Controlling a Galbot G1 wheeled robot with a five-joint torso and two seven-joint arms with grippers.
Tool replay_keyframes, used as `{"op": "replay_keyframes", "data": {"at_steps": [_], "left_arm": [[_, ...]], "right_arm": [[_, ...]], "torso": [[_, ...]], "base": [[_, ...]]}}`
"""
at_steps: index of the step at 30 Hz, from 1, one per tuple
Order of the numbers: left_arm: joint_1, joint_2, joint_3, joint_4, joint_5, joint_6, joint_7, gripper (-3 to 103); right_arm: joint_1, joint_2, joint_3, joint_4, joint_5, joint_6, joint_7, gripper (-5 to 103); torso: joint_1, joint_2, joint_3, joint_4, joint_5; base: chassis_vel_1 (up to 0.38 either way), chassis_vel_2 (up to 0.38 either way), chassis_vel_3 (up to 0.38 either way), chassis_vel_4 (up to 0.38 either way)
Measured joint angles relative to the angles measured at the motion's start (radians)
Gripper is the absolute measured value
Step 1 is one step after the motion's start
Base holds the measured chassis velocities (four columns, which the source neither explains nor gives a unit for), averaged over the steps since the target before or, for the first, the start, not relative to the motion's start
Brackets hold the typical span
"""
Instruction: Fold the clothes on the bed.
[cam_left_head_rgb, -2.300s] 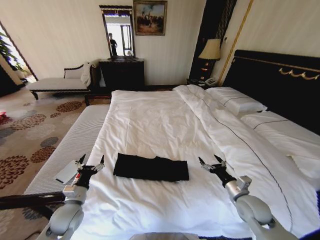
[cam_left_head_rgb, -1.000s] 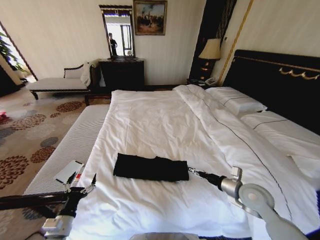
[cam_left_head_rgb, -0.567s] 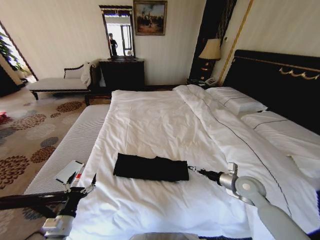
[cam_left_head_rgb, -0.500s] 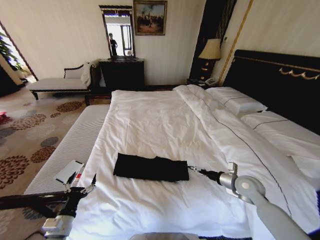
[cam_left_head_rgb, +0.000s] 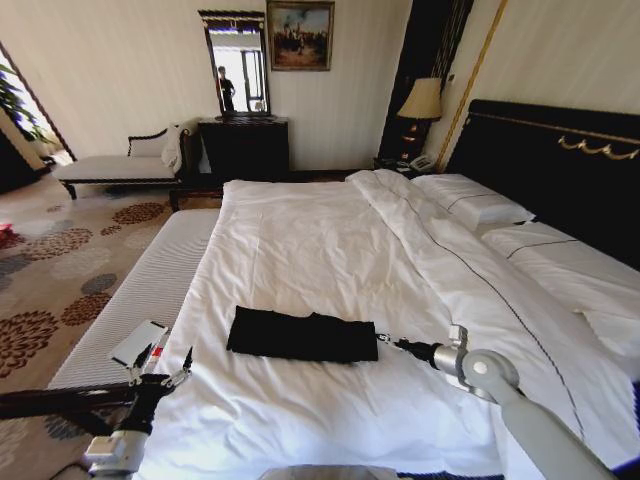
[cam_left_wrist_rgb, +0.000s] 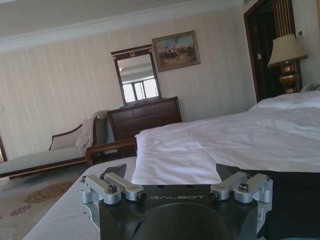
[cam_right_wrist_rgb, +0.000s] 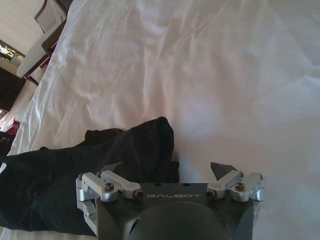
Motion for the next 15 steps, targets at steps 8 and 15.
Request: {"op": "replay_keyframes", "data": {"at_steps": [8,15], "left_arm": [[0.000,0.000,0.000,0.000,0.000,0.000,0.000,100],[0.000,0.000,0.000,0.000,0.000,0.000,0.000,100]], "right_arm": [[0.049,0.010,-0.059,-0.024,-0.005,0.001,0.002,96],[0.060,0.014,-0.087,-0.041,-0.024,0.002,-0.001,92]], "torso": [[0.000,0.000,0.000,0.0001,0.0000],[0.000,0.000,0.000,0.0001,-0.0001]], "base": [[0.000,0.000,0.000,0.000],[0.000,0.000,0.000,0.000]]}}
